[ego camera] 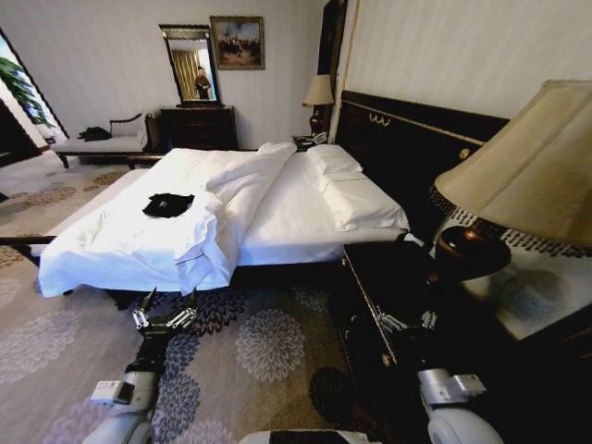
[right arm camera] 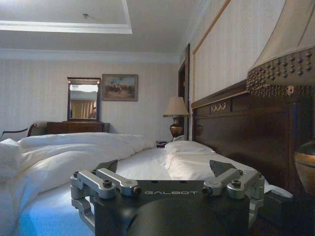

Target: Fold the clothes on the bed.

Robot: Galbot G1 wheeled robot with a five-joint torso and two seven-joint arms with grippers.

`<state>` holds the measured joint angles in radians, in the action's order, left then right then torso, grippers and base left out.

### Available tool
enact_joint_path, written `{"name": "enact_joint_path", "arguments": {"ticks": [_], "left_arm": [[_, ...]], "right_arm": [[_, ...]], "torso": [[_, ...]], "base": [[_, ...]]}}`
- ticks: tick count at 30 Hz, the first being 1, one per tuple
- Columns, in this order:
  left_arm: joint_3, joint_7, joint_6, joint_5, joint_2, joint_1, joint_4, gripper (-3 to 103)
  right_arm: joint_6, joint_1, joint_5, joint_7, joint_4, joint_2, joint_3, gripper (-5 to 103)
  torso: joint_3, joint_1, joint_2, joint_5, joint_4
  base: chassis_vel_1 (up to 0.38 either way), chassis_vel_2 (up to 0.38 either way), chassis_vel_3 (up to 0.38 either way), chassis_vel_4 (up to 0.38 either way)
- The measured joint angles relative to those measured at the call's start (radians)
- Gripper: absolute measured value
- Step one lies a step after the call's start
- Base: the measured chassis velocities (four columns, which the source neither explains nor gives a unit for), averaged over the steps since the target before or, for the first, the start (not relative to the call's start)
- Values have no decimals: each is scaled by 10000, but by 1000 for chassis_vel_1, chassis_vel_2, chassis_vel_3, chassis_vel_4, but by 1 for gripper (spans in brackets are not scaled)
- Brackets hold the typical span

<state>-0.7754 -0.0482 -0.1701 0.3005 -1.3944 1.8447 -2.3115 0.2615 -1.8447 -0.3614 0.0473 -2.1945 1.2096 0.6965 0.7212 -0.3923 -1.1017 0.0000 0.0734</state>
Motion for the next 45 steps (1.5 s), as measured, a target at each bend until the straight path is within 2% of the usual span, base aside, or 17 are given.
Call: {"name": "enact_joint_path", "arguments": {"ticks": [45], "left_arm": [[378,93,1,-304,-325,-195,177,100]], "right_arm": [[246,122,280,-84,171,163,-224,100]], "torso": [[0,0,0,1,-1]], "base": [[-134,132,129,-134]]}}
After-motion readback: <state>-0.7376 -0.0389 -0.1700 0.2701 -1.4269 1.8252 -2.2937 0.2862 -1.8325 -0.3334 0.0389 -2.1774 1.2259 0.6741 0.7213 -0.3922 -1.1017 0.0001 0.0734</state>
